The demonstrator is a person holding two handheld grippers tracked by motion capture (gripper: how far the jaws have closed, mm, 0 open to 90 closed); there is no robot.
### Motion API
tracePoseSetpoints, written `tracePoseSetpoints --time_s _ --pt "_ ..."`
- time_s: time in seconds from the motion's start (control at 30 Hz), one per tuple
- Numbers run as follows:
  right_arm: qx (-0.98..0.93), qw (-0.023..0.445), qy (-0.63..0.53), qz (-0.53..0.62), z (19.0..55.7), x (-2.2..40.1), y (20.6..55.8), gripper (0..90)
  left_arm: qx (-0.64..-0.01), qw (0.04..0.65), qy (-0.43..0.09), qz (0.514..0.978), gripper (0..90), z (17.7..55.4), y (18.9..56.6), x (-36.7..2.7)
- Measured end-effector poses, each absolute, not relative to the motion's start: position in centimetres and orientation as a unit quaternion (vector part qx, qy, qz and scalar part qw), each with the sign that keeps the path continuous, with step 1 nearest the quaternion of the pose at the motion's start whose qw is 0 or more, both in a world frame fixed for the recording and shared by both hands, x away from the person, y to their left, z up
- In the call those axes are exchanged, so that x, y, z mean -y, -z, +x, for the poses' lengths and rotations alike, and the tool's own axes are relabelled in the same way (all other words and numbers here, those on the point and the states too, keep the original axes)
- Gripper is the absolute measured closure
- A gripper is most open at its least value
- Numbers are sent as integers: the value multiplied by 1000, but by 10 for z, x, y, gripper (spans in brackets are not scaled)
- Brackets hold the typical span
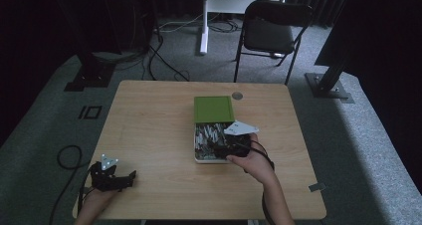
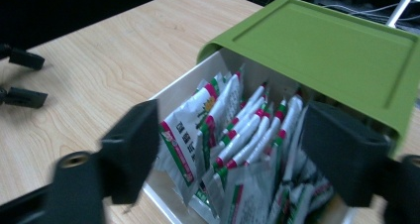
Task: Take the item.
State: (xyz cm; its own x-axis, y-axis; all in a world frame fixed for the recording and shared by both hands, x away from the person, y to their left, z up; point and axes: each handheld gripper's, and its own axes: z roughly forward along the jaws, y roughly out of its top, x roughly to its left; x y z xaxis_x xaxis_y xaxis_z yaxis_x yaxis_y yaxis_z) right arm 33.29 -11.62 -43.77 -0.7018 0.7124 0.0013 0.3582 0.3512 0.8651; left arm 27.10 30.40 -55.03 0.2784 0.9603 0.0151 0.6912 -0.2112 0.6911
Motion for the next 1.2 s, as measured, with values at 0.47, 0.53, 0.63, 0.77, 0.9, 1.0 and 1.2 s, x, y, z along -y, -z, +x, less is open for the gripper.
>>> tracePoseSetpoints --time_s 0.47,0.53,0.63,0.77,0.9,1.0,1.2 --pt "-801 155 -448 366 348 92 450 716 -556 294 -229 743 13 271 550 -304" --pt "-802 155 -442 371 349 89 452 739 -556 294 -229 743 13 271 550 -304" --pt "-808 157 -426 376 351 83 456 746 -556 294 -229 743 13 271 550 -304" --pt "-808 162 -417 383 352 78 457 747 -556 294 -229 743 13 271 550 -304" --pt "-811 184 -397 388 352 72 459 749 -556 294 -229 743 13 271 550 -304" --pt "-810 190 -392 393 352 69 463 784 -556 295 -229 743 13 271 550 -304" --pt "-810 205 -380 397 354 67 468 855 -555 294 -229 744 13 271 550 -304"
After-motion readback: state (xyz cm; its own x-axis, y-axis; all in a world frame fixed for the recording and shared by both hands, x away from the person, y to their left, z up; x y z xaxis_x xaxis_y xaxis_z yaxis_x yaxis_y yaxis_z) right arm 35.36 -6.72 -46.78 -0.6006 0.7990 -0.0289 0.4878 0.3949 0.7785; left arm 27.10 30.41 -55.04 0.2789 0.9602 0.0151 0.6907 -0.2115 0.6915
